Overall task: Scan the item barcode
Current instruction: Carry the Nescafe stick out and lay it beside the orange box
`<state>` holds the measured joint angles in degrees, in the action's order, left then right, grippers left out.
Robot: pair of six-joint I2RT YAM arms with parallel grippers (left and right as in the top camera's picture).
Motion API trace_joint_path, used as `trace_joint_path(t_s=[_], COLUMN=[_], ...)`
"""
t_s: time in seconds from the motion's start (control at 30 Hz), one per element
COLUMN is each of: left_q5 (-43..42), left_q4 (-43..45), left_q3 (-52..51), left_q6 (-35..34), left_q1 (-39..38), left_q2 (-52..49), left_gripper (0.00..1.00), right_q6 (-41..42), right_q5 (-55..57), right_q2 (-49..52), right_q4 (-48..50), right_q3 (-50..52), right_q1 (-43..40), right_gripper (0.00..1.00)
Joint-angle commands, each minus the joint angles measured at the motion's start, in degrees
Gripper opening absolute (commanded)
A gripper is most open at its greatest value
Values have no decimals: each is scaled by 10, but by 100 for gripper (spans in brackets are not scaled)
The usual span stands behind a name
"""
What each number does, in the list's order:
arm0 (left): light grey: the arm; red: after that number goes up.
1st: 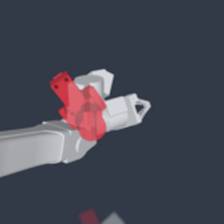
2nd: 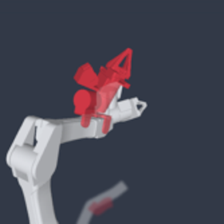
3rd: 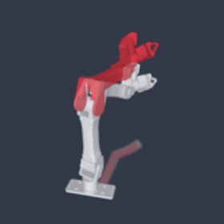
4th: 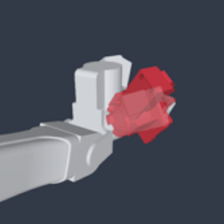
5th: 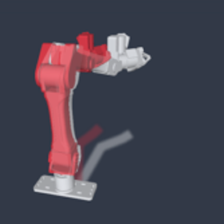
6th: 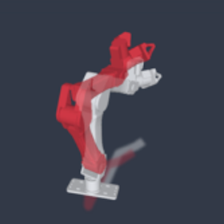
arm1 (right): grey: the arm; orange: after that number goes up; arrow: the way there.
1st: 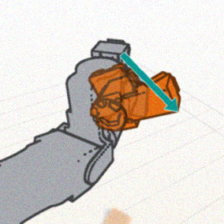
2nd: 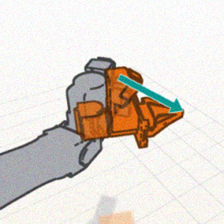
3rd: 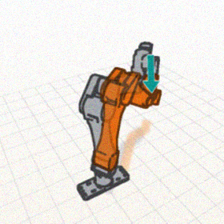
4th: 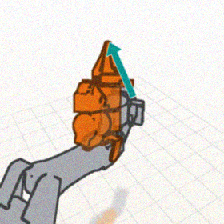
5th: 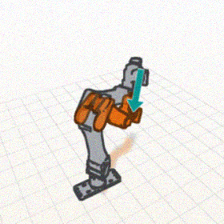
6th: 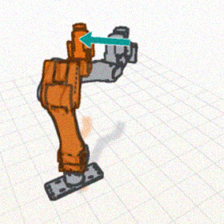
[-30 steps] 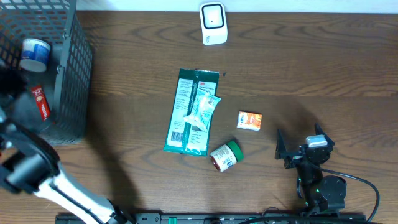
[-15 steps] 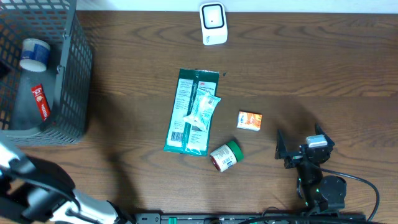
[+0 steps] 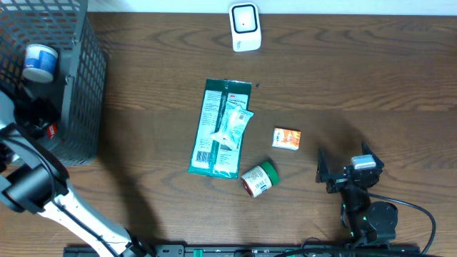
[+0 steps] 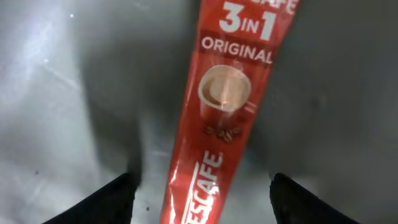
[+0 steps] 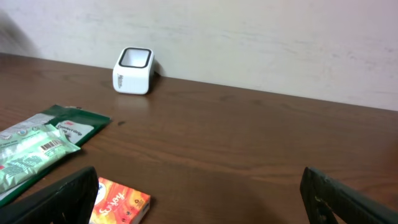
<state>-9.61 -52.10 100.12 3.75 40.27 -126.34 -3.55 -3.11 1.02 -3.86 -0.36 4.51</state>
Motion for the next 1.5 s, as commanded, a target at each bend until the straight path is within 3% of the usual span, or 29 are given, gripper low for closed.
trace_joint_path(t_s=[0.0, 0.03, 0.07, 0.13, 0.17, 0.43, 0.8, 0.87, 1.03, 1.13, 1.47], left_q5=[2, 1, -3, -29, -46, -78, -80, -122, -334, -423, -548], left_q4=[1, -1, -3, -5, -5, 1, 72, 63, 7, -63, -96], left_q3=[-3, -4, -5, -6, -6, 12, 13, 13, 13, 2, -89], left_q6=[22, 22, 22, 23, 23, 21, -123, -127, -126, -99, -3], left_q1=[-5, -7, -8, -11, -12, -14, -22, -37, -120, -212, -458], left_q2=[-37, -42, -45, -43, -39, 57, 363, 405, 448, 435, 324], left_gripper=[71, 66, 56, 14, 7, 7, 7, 7, 7, 7, 7], right_q6=[3, 3, 3, 3, 3, 3, 3, 3, 3, 3, 3], right_q5=[1, 1, 1, 1, 1, 1, 1, 1, 1, 1, 1], right_q2=[-2, -2, -2, -2, -2, -2, -2, -2, -2, -2, -2], right_q4=[-2, -2, -2, -2, -2, -2, -2, -2, -2, -2, -2], right_q3=[0, 0, 0, 0, 0, 0, 0, 0, 0, 0, 0], right_q1=[-5, -5, -5, -5, -5, -5, -5, -5, -5, -5, -5], right_gripper=[99, 99, 99, 99, 99, 99, 99, 99, 99, 99, 99])
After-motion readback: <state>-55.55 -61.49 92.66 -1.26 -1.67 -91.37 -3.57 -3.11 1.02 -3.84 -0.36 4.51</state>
